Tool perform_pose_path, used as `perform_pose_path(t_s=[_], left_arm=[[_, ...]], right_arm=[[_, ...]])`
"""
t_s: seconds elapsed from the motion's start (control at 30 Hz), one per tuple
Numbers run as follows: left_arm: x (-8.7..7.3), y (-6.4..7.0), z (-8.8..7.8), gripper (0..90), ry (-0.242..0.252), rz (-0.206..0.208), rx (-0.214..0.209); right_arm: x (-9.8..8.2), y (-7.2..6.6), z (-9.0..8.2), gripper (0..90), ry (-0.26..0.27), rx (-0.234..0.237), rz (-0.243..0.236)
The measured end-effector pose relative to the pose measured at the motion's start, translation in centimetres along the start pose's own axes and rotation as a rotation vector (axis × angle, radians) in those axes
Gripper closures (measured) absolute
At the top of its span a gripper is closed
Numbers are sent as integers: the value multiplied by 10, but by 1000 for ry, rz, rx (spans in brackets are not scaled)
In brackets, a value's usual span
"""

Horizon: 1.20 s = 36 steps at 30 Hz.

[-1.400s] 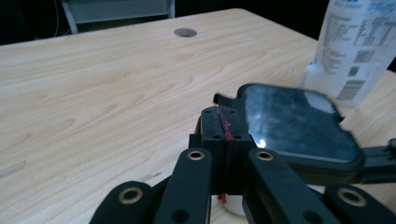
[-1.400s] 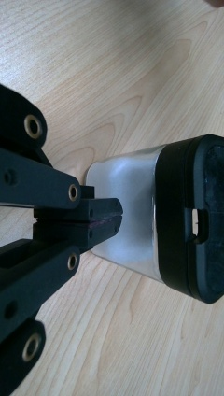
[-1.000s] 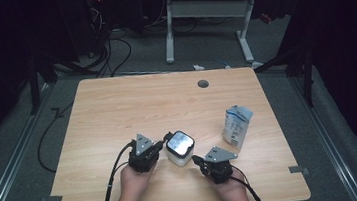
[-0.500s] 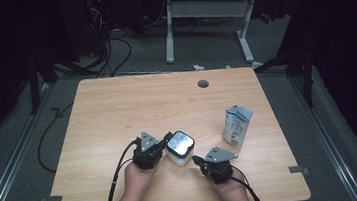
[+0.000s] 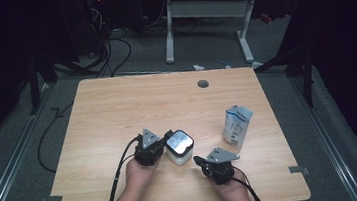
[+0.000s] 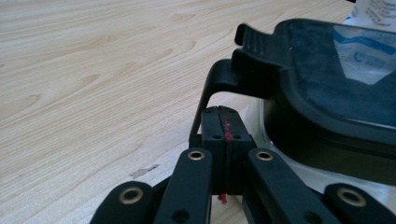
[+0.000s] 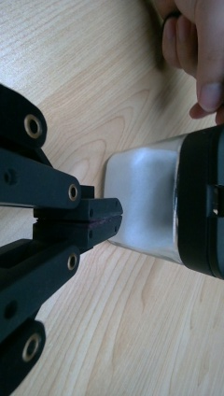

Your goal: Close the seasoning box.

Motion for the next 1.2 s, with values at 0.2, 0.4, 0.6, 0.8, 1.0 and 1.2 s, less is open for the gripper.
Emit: perform_pose_path(t_s=[0.2,0.4,0.6,0.8,1.0,1.2], left_arm=[[-3,-7,10,900,-2,1,-8],[1,-10,9,892,-4,7,1],[-3,-26,-30,824,5,15,56],[-19,-44,-77,679,5,-2,131],[-35,-53,-106,604,27,-19,160],[-46,-55,-116,574,34,-32,166]], right_arm=[[-1,1,0,899,-5,-4,1],[-2,3,2,900,-8,-13,3],[4,10,6,900,0,-42,17],[15,25,13,900,21,-99,35],[18,30,25,900,2,-104,40],[22,22,26,900,12,-92,11]])
Point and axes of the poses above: each handheld gripper's, and its own axes: z roughly forward along the jaws, x roughly out of its top, y roughly to its right, the point moved 8 cm from there along z, roughly forward along the jaws, and after that the axes turned 9 degrees about -x, right-handed, at the moved point
